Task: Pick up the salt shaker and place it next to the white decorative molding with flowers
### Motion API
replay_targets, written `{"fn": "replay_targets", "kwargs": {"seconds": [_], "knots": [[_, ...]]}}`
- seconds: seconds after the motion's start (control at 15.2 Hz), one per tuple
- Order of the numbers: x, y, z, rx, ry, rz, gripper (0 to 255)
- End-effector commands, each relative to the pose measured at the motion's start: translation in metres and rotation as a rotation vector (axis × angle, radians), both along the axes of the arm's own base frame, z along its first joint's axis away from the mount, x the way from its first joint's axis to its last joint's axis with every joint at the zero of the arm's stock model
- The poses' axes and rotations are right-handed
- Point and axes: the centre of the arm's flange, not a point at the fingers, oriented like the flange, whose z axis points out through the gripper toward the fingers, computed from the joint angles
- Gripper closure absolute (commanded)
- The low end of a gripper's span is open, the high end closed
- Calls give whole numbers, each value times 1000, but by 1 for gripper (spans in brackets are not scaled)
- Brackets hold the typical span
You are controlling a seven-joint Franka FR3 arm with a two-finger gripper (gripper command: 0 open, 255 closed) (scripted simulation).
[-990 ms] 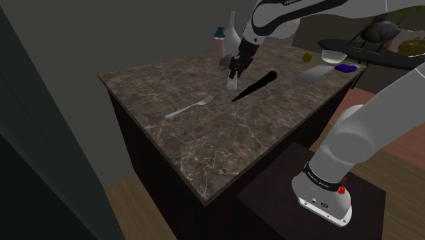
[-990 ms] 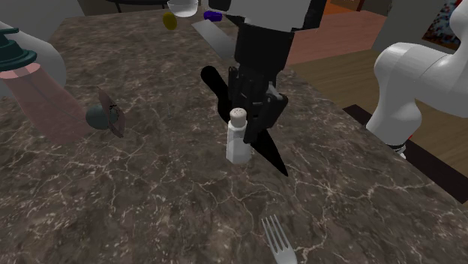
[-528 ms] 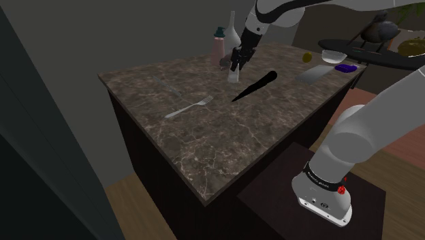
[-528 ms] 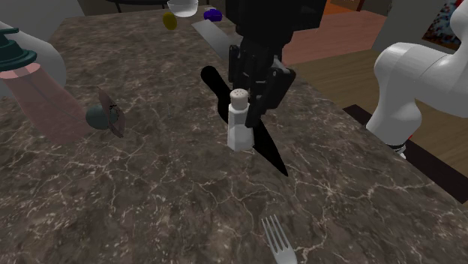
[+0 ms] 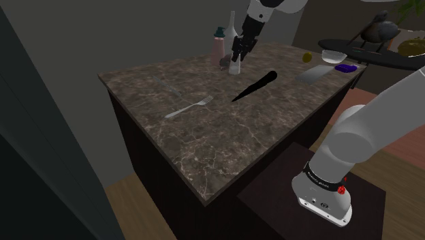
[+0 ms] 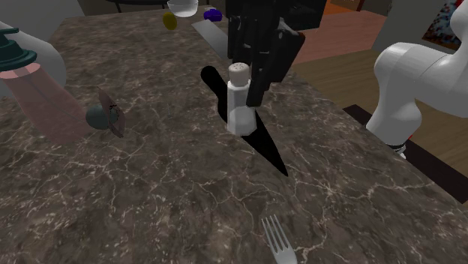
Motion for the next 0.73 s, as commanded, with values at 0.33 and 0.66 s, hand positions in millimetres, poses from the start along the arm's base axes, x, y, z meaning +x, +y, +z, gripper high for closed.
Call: {"fn": "replay_targets", "kwargs": {"seconds": [0.33, 0.66], "knots": [[0, -1, 37, 0, 0, 0, 255], [0, -1, 64, 0, 0, 0, 255]]}}
